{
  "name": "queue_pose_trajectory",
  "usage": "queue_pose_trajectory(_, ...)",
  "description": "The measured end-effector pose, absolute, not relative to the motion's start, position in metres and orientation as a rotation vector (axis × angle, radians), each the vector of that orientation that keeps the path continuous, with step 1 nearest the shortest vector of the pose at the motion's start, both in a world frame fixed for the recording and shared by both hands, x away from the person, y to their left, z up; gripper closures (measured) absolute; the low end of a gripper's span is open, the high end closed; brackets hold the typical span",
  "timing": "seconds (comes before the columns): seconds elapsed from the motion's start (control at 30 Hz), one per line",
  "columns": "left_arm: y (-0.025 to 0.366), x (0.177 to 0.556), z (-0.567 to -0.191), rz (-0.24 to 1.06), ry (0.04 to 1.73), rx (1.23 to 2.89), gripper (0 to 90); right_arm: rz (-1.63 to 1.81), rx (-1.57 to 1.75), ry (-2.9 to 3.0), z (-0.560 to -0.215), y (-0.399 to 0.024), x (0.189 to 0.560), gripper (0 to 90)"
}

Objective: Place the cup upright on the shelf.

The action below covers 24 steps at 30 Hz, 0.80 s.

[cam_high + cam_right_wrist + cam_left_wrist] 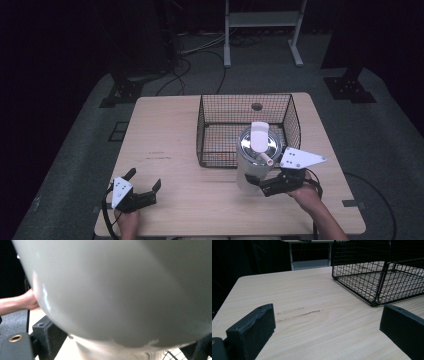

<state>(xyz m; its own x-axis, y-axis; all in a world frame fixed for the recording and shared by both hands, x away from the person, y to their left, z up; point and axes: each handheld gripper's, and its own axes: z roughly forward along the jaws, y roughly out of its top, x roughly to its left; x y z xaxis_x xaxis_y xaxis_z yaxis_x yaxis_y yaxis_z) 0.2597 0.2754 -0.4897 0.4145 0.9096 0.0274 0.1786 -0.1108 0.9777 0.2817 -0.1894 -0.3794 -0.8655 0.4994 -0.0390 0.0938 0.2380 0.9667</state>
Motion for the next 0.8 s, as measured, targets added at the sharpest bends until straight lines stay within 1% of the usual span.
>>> queue_pose_trajectory(0.53, 0.276, 0.260, -0.490, 0.834, 0.990, 1.572, 0.0, 1.688, 0.542, 2.163, -0.344, -0.183, 0.309, 9.3)
queue_pose_trajectory(0.8, 0.276, 0.260, -0.490, 0.833, 0.987, 1.572, 0.0, 1.689, 0.537, 2.176, -0.335, -0.179, 0.328, 9.2)
